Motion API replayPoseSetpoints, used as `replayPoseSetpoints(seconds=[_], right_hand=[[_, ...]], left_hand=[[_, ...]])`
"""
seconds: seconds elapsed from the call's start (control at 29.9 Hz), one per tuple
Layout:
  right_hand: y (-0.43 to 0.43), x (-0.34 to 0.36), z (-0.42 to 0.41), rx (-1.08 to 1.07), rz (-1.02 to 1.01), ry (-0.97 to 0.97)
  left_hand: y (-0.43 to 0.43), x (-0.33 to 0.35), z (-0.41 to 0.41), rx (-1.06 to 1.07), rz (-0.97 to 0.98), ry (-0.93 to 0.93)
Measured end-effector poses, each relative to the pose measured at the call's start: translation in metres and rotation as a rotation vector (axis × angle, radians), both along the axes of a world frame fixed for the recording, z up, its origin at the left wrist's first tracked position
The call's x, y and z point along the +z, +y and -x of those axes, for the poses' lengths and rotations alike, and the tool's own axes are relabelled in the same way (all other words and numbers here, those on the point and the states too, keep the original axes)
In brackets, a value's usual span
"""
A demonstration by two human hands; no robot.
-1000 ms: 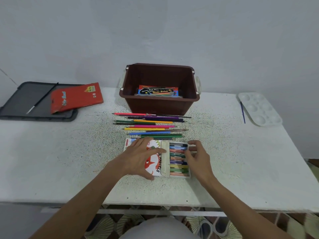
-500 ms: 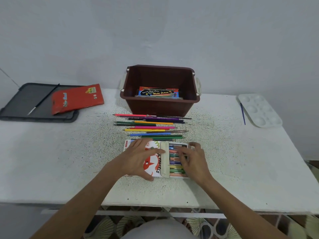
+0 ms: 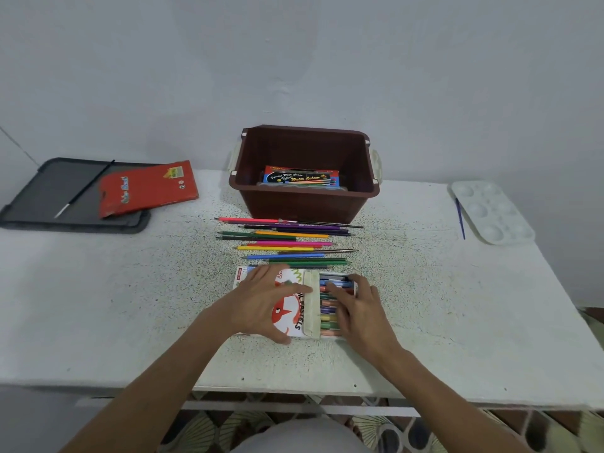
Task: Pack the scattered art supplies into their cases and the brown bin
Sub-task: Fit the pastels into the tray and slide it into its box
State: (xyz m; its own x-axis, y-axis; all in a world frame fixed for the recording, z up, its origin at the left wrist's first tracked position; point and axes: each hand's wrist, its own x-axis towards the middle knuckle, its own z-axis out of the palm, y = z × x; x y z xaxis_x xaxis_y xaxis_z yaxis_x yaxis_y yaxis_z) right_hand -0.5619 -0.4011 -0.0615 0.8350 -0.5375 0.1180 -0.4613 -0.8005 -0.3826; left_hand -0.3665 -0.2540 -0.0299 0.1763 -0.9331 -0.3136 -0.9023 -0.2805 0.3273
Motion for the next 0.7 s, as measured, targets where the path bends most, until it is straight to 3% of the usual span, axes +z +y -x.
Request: replayPoseSetpoints(seconds=[0.1,0.7], right_hand=[[0.0013,0.0012,0.0038,-0.015,-0.038,-0.051],[-0.0062,-0.0080,0.0052,0.097,0.177,0.017]], left_hand=[[0.0006,-0.0004,0.0005,-0.003,0.006,-0.002],[-0.0005,-0.0027,-0.0031,0.022,0.031,0.111]])
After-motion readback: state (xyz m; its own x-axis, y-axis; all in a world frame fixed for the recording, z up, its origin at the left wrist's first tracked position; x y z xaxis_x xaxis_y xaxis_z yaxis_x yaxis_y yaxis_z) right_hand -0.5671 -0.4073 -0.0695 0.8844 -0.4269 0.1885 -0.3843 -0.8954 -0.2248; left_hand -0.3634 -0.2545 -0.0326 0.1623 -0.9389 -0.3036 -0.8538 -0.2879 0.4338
